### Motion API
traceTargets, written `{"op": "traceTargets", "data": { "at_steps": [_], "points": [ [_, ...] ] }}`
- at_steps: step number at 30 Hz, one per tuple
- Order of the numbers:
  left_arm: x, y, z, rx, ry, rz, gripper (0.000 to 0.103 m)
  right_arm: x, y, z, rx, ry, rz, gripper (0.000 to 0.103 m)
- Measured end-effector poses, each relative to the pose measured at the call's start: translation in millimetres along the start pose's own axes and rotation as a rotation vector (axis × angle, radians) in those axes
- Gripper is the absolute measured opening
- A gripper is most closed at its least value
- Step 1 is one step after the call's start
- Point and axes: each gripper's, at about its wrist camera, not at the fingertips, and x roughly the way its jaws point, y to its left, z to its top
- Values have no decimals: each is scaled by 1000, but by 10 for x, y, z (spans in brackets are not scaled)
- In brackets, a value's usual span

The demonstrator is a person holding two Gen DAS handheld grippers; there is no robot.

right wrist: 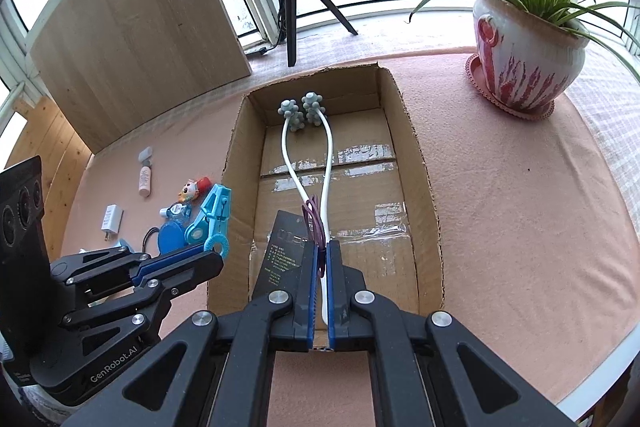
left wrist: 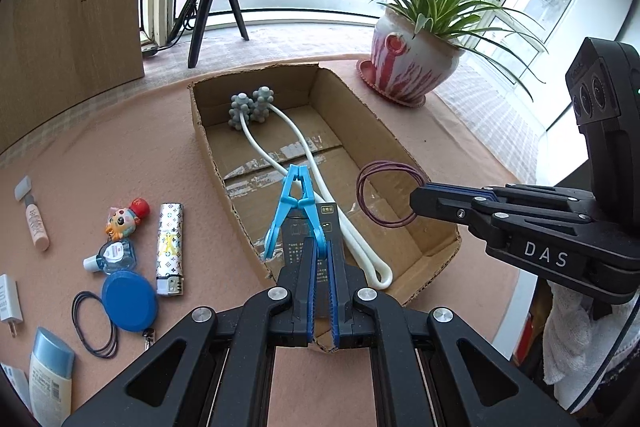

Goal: Organize objects
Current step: 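Carry the clothespin in the left tool and cable in the right tool over the box, then open the left tool over the box while the right tool releases the cable, then move the left tool to the white adapter while the right tool approaches the blue tape measure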

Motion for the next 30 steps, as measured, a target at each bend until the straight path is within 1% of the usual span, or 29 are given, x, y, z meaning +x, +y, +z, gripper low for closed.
{"op": "traceTargets", "data": {
  "at_steps": [3, 4, 5, 6, 7, 8, 9, 10, 19, 24, 30],
  "points": [
    [21, -3, 17, -6, 9, 7, 6, 19, -27, 15, -1, 2, -5, 4],
    [28, 3, 18, -13, 16, 8, 14, 11, -36, 14, 1, -4, 3, 4],
    [29, 17, 20, -24, 22, 12, 22, 3, -44, 20, 4, -13, 7, 7],
    [17, 27, 17, -30, 16, 13, 35, -13, -52, 17, 10, -23, -4, 21],
    [-2, 32, 14, -29, 7, 16, 41, -34, -58, 11, 17, -37, -22, 32],
    [-22, 42, 9, -28, 3, 22, 41, -62, -68, 10, 24, -58, -35, 54],
    [-39, 56, 5, -30, -1, 27, 41, -91, -73, 5, 31, -80, -38, 63],
    [-57, 74, -1, -32, -3, 31, 41, -117, -70, -2, 32, -93, -31, 63],
    [-248, 348, -111, -81, -4, 69, 41, -145, 133, -2, 6, -96, -11, 63],
    [-410, 611, -237, -125, 0, 105, 41, -104, 342, -32, -27, -83, 3, 63],
    [-663, 1047, -433, -206, -9, 162, 41, -38, 675, -84, -85, -65, 7, 63]
  ]
}}
